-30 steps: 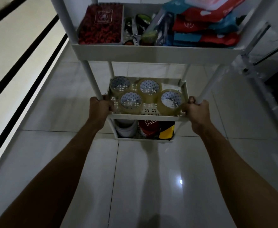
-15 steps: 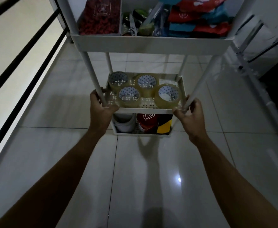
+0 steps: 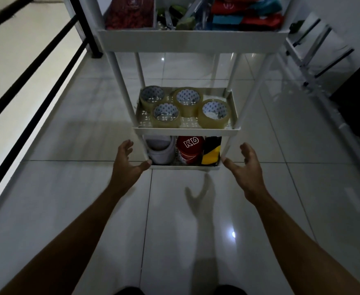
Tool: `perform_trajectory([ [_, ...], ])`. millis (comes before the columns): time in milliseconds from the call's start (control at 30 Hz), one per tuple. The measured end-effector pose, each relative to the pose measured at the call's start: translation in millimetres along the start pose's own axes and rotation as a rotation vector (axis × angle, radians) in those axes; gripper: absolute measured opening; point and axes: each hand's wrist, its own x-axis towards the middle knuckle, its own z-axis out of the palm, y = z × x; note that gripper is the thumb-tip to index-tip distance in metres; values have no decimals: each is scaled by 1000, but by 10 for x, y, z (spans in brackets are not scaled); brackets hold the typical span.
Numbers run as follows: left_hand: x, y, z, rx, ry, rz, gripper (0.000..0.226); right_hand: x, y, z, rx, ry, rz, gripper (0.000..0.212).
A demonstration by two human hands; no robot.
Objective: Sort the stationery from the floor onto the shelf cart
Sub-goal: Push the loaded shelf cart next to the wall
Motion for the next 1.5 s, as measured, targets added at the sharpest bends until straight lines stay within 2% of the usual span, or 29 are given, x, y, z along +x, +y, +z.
perform_trajectory([
  [167,249,-170,137,49,30,3,90,259,103,129,-23,-19,-27,87],
  [267,431,-240,228,22,31,16,85,455,140,259,29,-32,-64,70],
  [367,624,-263,329,-34,35,28,69,676,165,411,104,-5,-52,45],
  [500,833,-278,480,-190,50,41,48,922,158,598,336,40,22,37],
  [600,964,-329,564,-251,126,-29,20,1035,168,654,408,124,84,24],
  [667,1051,-337,573,-280,170,-110,25,1086,179,655,397,152,98,17],
  [767,1137,-345,537,-221,144,-119,34,1093,136,638,363,132,86,24],
  [933,1085,-324,498,-222,63,-75,33,1092,83,572,316,52,88,29],
  [1133,962,-416,582,-246,145,-45,28,1034,208,590,318,38,-30,25],
  [1333,977,-734,744,-214,152,-103,30,997,740,735,317,3,146,23],
  [1433,1012,-885,794,-210,94,-234,33,1046,791,801,301,-39,192,37],
  [1500,960,-1039,809,-138,54,-295,33,1087,791,844,291,-49,210,37],
])
